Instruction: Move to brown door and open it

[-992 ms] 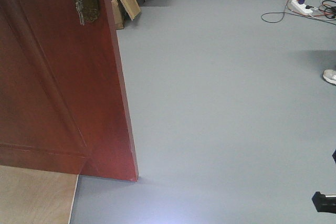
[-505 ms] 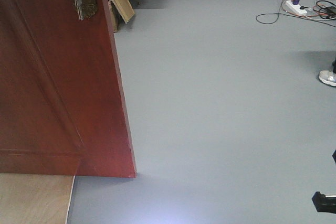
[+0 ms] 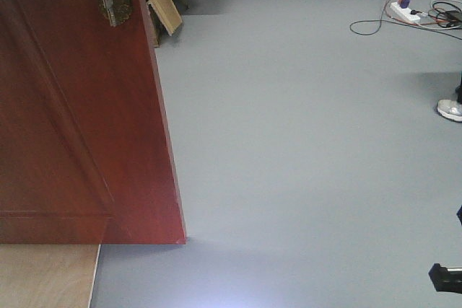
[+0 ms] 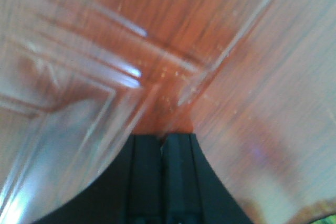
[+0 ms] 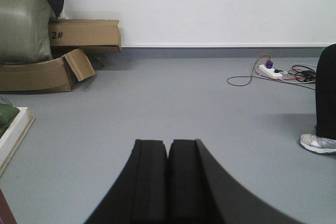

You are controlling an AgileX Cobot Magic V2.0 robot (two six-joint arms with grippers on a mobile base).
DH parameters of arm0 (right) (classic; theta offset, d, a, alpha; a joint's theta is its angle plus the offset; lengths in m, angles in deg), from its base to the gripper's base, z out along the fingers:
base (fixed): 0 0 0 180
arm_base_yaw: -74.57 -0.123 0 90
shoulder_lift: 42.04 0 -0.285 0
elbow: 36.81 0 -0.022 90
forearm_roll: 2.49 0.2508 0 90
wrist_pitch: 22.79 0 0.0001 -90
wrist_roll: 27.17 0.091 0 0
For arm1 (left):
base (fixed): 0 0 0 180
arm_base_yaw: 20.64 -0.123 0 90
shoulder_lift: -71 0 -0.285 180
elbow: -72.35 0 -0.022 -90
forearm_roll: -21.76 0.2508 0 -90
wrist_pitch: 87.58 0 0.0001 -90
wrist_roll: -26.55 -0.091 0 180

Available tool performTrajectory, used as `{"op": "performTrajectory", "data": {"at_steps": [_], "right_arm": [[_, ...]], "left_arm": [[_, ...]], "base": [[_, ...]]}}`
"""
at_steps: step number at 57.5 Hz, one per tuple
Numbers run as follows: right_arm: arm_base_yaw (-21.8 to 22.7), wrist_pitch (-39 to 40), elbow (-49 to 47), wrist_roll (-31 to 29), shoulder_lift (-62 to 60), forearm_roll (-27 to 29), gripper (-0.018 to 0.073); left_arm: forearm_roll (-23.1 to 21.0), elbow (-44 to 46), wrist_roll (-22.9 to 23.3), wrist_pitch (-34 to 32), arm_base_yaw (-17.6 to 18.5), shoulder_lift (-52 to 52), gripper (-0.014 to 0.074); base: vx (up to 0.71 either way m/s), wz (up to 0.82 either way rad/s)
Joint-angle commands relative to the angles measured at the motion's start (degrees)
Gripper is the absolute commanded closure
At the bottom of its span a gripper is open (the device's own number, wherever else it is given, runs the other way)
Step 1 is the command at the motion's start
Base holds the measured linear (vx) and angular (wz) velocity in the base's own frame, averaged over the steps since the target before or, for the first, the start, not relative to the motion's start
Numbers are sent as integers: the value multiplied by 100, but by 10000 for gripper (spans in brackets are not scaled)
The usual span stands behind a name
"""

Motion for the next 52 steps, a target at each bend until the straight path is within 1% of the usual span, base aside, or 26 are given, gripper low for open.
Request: {"op": "performTrajectory", "data": {"at_steps": [1, 52], "right_arm": [[10, 470, 22, -31, 72, -35, 559], [10, 470, 22, -31, 72, -35, 559]], "left_arm": [[-209, 215, 4, -146, 37, -201, 603], [-204, 215, 4, -165, 37, -201, 603]], "base": [[5, -1], [3, 1]]}}
